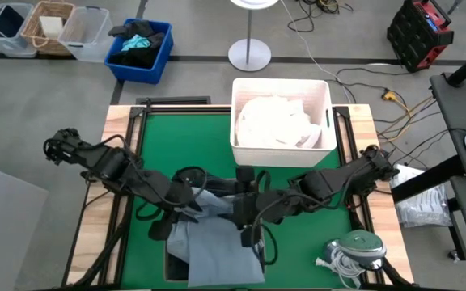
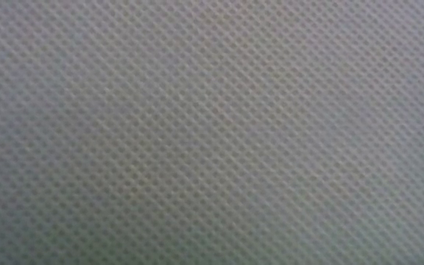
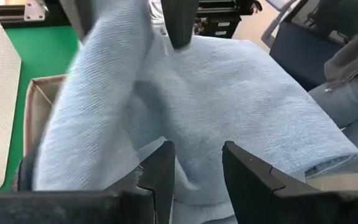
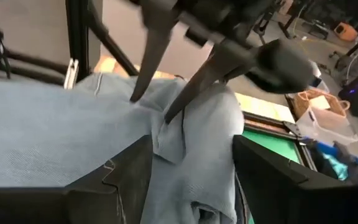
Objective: Sort clothes
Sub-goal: Put the light blue pants into the gray laundry organizer
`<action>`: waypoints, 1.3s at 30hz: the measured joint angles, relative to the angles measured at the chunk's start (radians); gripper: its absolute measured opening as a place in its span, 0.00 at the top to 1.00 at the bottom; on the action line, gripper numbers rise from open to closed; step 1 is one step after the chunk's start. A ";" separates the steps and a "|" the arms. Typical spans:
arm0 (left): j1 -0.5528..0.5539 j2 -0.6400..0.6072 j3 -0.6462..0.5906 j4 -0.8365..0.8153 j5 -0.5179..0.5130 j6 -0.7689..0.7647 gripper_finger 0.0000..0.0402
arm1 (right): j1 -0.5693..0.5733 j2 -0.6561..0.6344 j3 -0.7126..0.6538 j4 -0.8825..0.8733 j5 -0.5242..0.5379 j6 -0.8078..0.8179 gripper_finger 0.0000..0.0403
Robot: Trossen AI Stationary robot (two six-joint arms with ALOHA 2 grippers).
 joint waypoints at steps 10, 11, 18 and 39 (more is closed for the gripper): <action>0.000 0.063 0.000 0.000 0.055 0.003 0.72 | 0.001 -0.058 -0.002 0.177 -0.056 0.121 0.59; 0.000 0.069 0.000 -0.001 0.060 0.003 0.72 | 0.001 -0.056 -0.010 0.197 -0.061 0.127 0.62; -0.007 0.063 0.000 -0.009 0.106 -0.017 0.72 | 0.001 -0.035 -0.178 0.267 -0.061 0.207 0.92; -0.032 -0.153 -0.008 0.012 -0.068 0.036 0.72 | -0.034 -0.034 -0.619 0.822 -0.143 0.392 0.98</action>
